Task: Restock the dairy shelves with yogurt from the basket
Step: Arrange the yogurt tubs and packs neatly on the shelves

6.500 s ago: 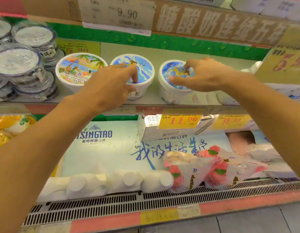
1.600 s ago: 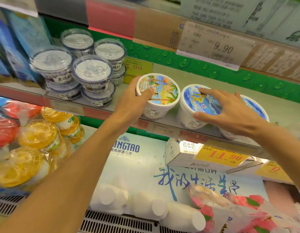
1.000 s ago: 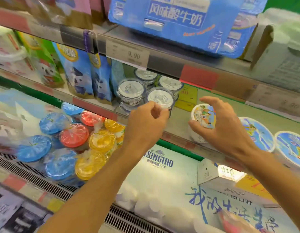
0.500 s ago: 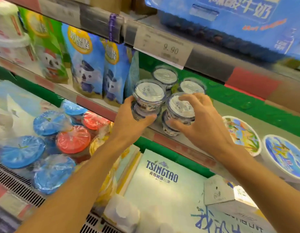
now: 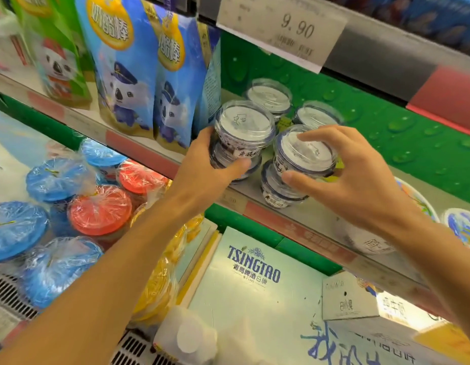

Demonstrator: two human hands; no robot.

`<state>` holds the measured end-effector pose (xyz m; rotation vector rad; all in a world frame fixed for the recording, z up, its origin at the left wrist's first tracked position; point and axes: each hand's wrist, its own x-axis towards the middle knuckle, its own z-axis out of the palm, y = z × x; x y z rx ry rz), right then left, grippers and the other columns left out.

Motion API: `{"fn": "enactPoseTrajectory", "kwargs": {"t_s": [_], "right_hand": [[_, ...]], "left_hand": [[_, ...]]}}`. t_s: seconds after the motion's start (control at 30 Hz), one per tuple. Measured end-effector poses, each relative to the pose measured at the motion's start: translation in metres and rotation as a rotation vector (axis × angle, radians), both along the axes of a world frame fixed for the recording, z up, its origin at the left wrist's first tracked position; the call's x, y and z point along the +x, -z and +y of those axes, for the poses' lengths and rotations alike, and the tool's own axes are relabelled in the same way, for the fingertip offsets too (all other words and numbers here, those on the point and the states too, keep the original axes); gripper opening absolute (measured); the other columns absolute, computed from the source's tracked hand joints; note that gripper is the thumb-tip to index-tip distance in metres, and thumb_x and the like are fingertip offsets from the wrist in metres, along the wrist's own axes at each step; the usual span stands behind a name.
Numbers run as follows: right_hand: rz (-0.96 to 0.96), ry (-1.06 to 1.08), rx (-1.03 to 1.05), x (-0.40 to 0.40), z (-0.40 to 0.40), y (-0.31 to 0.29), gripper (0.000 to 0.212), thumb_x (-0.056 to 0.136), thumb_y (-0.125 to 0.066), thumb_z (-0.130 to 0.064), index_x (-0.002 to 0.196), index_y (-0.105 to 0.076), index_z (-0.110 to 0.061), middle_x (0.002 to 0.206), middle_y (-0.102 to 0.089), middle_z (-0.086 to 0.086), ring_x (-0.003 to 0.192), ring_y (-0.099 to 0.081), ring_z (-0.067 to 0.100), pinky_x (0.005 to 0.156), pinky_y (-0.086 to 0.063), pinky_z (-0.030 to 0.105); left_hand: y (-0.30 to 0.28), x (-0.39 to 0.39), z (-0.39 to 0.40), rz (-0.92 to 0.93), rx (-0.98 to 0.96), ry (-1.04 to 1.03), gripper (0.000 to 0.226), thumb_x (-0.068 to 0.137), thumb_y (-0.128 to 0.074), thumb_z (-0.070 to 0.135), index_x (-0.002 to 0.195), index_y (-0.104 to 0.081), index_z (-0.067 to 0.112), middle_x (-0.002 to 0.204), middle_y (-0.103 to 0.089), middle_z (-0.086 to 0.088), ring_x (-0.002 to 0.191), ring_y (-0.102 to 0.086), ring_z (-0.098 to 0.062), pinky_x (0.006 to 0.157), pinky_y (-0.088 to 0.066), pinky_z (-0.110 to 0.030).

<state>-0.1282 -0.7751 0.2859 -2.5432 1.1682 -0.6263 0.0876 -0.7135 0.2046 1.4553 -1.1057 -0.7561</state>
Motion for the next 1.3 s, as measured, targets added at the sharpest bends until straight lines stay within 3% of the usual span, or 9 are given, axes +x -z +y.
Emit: {"fn": "enactPoseTrajectory", "kwargs": {"t_s": [0.13, 0.23, 0.5, 0.7, 0.8, 0.87, 0.97, 1.07, 1.3], "right_hand": [[0.061, 0.089, -0.007, 0.0, 0.0, -0.016, 0.062, 0.071, -0.066, -0.073, 0.122, -0.062, -0.037, 0.125, -0.054, -0.009, 0.114, -0.053, 0.008, 0.098, -0.048, 0.035], [0.117, 0.092, -0.015, 0.001, -0.001, -0.026, 0.062, 0.067, -0.064, -0.078, 0.115, -0.065, -0.039, 0.116, -0.057, -0.005, 0.107, -0.058, 0.016, 0.094, -0.052, 0.045], [0.224, -0.063, 0.101, -0.003, -0.002, -0.042, 0.048, 0.073, -0.067, -0.062, 0.117, -0.065, -0.042, 0.123, -0.059, -0.015, 0.118, -0.054, 0.003, 0.107, -0.046, 0.04], [0.169, -0.092, 0.0, 0.025, -0.005, -0.048, 0.057, 0.078, -0.069, -0.057, 0.129, -0.058, -0.034, 0.125, -0.057, -0.016, 0.118, -0.052, 0.002, 0.108, -0.043, 0.034], [0.241, -0.196, 0.002, 0.052, -0.012, -0.051, 0.061, 0.083, -0.069, -0.055, 0.138, -0.051, -0.036, 0.139, -0.053, -0.017, 0.127, -0.049, 0.004, 0.112, -0.039, 0.035], [0.303, -0.273, 0.016, 0.067, -0.018, -0.052, 0.061, 0.085, -0.068, -0.054, 0.141, -0.048, -0.039, 0.143, -0.046, -0.024, 0.128, -0.045, -0.002, 0.113, -0.035, 0.024], [0.391, -0.328, 0.026, 0.081, -0.023, -0.053, 0.055, 0.089, -0.065, -0.049, 0.141, -0.048, -0.044, 0.135, -0.042, -0.031, 0.119, -0.037, -0.015, 0.095, -0.022, -0.002], [0.403, -0.314, 0.006, 0.087, -0.023, -0.052, 0.052, 0.087, -0.066, -0.053, 0.137, -0.053, -0.046, 0.14, -0.049, -0.024, 0.126, -0.045, -0.004, 0.099, -0.027, 0.011], [0.36, -0.168, -0.11, 0.093, -0.021, -0.042, 0.066, 0.074, -0.061, -0.08, 0.125, -0.062, -0.038, 0.119, -0.055, -0.008, 0.109, -0.054, 0.016, 0.093, -0.045, 0.036]], "left_hand": [[0.009, -0.003, -0.01, -0.09, 0.042, 0.003, 0.104, 0.059, -0.09, 0.051, 0.144, -0.033, 0.032, 0.139, -0.051, 0.009, 0.126, -0.051, -0.006, 0.107, -0.044, -0.03], [0.015, -0.005, -0.011, -0.12, 0.036, -0.019, 0.104, 0.062, -0.091, 0.042, 0.145, -0.031, 0.028, 0.139, -0.051, 0.009, 0.125, -0.05, -0.006, 0.102, -0.041, -0.02], [0.019, -0.005, -0.011, -0.063, 0.019, -0.03, 0.104, 0.067, -0.089, 0.034, 0.147, -0.026, 0.019, 0.121, -0.049, 0.019, 0.114, -0.05, 0.003, 0.092, -0.04, -0.008], [0.021, -0.003, -0.009, -0.074, 0.014, -0.003, 0.095, 0.07, -0.088, 0.036, 0.145, -0.032, 0.019, 0.131, -0.053, 0.012, 0.123, -0.053, -0.008, 0.101, -0.043, -0.021], [0.024, -0.005, -0.008, -0.147, -0.01, -0.084, 0.092, 0.061, -0.083, 0.056, 0.139, -0.043, 0.027, 0.129, -0.059, 0.009, 0.12, -0.057, -0.015, 0.101, -0.049, -0.042], [0.025, -0.01, -0.005, -0.185, -0.017, -0.167, 0.087, 0.058, -0.08, 0.06, 0.134, -0.047, 0.032, 0.123, -0.063, 0.013, 0.116, -0.059, -0.015, 0.098, -0.049, -0.046], [0.031, -0.021, 0.0, -0.246, -0.016, -0.27, 0.085, 0.061, -0.085, 0.048, 0.134, -0.045, 0.03, 0.119, -0.056, 0.018, 0.119, -0.049, -0.014, 0.107, -0.038, -0.035], [0.034, -0.028, 0.007, -0.327, 0.004, -0.415, 0.08, 0.071, -0.083, 0.039, 0.14, -0.044, 0.026, 0.119, -0.044, 0.014, 0.119, -0.024, -0.007, 0.104, -0.018, -0.026], [0.038, -0.03, 0.009, -0.299, 0.033, -0.475, 0.079, 0.074, -0.081, 0.048, 0.141, -0.045, 0.03, 0.131, -0.052, 0.002, 0.102, -0.018, 0.002, 0.106, -0.021, -0.036]]}}
